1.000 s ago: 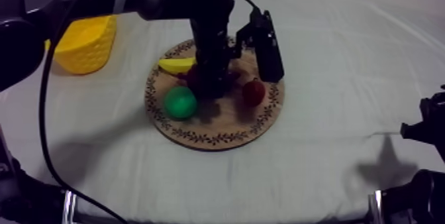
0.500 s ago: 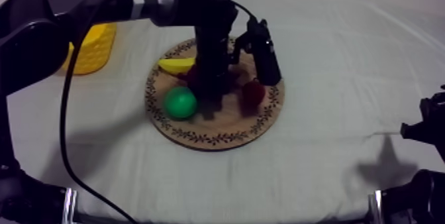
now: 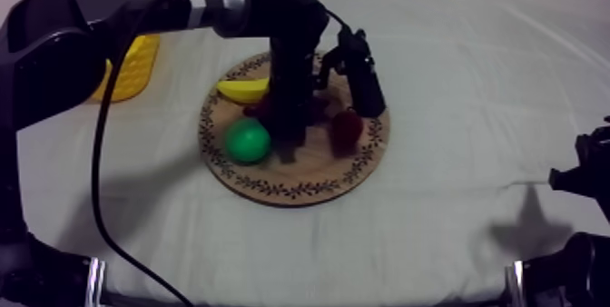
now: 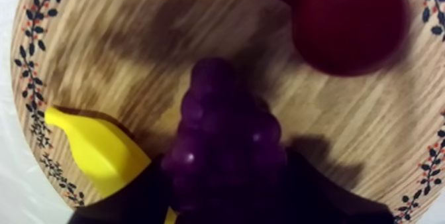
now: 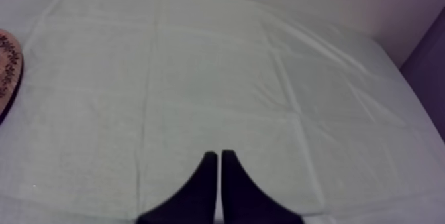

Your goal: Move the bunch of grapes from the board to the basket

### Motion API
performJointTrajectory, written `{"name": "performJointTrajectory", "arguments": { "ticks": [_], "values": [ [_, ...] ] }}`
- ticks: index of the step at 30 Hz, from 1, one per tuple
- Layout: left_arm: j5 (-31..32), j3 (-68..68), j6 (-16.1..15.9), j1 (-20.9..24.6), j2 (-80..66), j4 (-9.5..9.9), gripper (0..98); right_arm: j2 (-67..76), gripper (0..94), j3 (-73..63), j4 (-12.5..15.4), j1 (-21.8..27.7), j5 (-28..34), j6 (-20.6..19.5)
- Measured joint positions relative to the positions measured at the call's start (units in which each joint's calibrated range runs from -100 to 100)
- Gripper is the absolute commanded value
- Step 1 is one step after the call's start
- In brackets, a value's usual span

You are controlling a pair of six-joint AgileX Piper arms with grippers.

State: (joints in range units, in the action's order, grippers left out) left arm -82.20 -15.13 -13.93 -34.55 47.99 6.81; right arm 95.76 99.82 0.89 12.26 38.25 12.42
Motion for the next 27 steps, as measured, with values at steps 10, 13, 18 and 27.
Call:
{"name": "performJointTrajectory", "arguments": {
  "ticks": [10,13,18,27],
  "values": [
    [3.48,3.23,-1.14,0.48,-5.54,-1.51,32.9,0.00,0.3,0.00,0.00,0.00,0.00,0.00],
    [5.00,4.79,-0.55,0.52,-9.07,-1.81,32.2,0.00,0.3,0.00,0.00,0.00,0.00,0.00],
    [3.21,4.18,0.46,0.31,-14.90,-1.92,29.8,0.00,0.3,0.00,0.00,0.00,0.00,0.00],
    [-0.64,1.90,1.41,1.63,-22.46,-1.97,25.4,0.00,0.3,0.00,0.00,0.00,0.00,0.00]
  ]
}}
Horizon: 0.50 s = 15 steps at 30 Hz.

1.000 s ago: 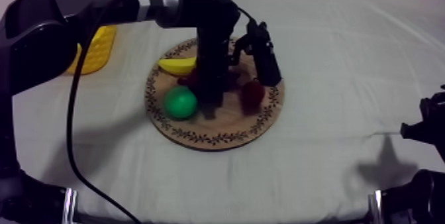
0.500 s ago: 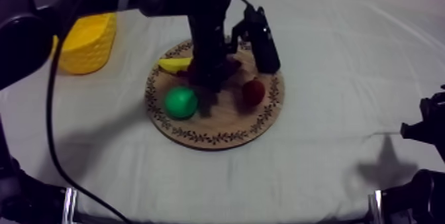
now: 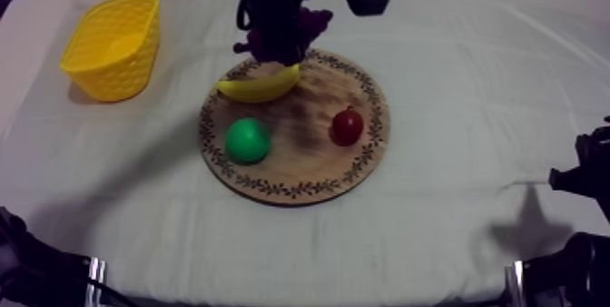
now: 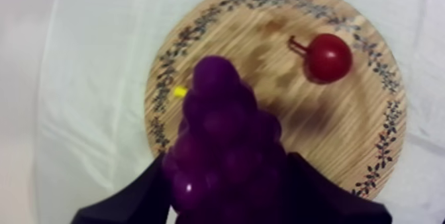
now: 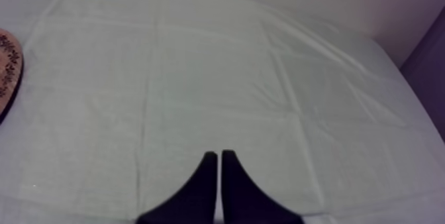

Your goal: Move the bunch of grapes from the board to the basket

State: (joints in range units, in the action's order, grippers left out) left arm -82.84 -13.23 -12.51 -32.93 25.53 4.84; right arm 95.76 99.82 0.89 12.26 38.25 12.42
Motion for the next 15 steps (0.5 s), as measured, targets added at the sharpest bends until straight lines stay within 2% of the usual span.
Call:
{"name": "performJointTrajectory", "arguments": {
  "ticks": [7,15],
  "values": [
    [-0.36,-0.11,0.82,3.84,-1.13,-0.24,28.9,0.00,0.3,0.00,0.00,0.00,0.00,0.06],
    [-0.18,-4.28,1.04,11.40,-1.29,-0.73,31.7,0.00,0.3,0.00,0.00,0.00,0.00,0.06]
  ]
}}
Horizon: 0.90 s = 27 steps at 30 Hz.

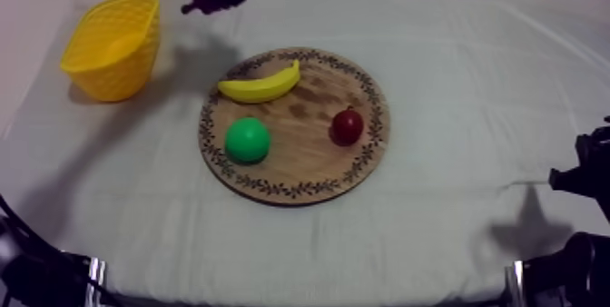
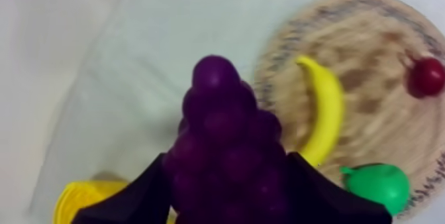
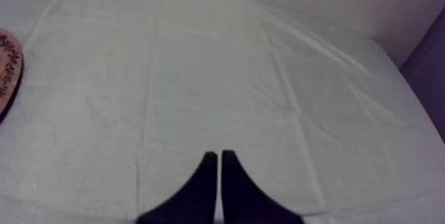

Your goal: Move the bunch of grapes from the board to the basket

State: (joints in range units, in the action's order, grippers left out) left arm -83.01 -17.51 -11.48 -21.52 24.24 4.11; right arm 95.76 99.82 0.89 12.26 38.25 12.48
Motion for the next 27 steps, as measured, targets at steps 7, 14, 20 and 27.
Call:
{"name": "performJointTrajectory", "arguments": {
  "ticks": [7,14,20,27],
  "values": [
    [-0.01,-2.97,0.52,8.24,1.70,0.22,31.9,0.00,0.3,0.00,0.00,0.00,0.00,-0.03],
    [0.16,-4.19,1.64,15.75,3.02,0.11,30.5,0.00,0.3,0.00,0.00,0.00,0.00,-0.03],
    [0.12,-4.49,3.64,19.83,3.24,0.10,27.6,0.00,0.3,0.00,0.00,0.00,0.00,-0.03],
    [0.21,-3.12,5.85,21.08,4.00,-0.15,26.7,0.00,0.3,0.00,0.00,0.00,0.00,-0.03]
  ]
}}
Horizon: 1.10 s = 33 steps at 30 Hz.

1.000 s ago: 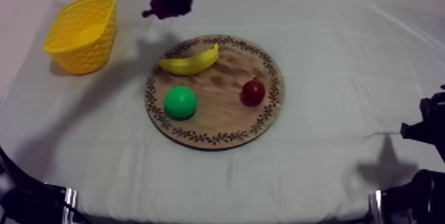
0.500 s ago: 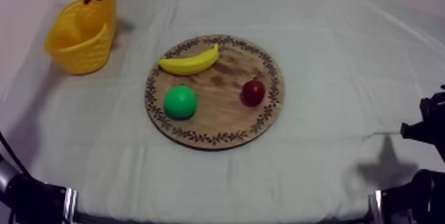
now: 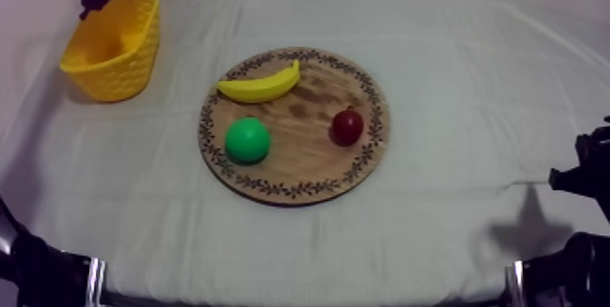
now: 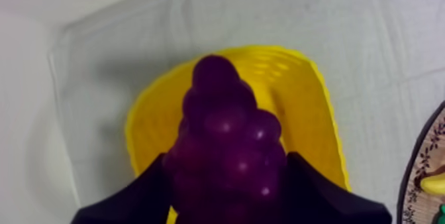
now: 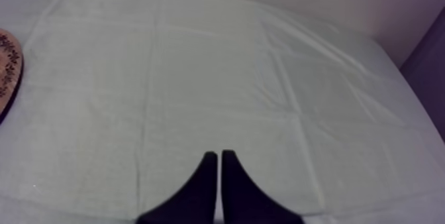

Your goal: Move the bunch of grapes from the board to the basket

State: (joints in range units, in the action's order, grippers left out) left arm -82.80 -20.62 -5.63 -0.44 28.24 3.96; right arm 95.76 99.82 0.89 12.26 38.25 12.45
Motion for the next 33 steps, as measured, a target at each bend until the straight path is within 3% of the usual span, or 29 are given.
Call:
{"name": "performJointTrajectory", "arguments": {
  "ticks": [5,10,18,23,28,33],
  "values": [
    [0.73,2.60,2.16,0.07,1.65,-0.35,27.9,0.00,0.3,0.00,0.00,0.00,0.00,0.00],
    [1.20,4.95,4.83,0.09,4.25,-1.04,36.3,0.00,0.3,0.00,0.00,0.00,0.00,-0.03],
    [1.11,6.59,6.21,0.21,7.66,-2.54,70.1,0.00,0.3,0.00,0.00,0.00,0.00,-0.03],
    [0.94,6.45,8.06,0.34,8.34,-2.03,82.3,0.00,0.3,0.00,0.00,0.00,0.00,-0.03],
    [0.37,6.38,10.22,0.61,8.02,-1.38,83.8,0.00,0.3,0.00,0.00,0.00,0.00,-0.03],
    [0.20,7.02,12.01,0.90,5.81,-1.03,72.3,0.00,0.3,0.00,0.00,0.00,0.00,-0.03]
  ]
}}
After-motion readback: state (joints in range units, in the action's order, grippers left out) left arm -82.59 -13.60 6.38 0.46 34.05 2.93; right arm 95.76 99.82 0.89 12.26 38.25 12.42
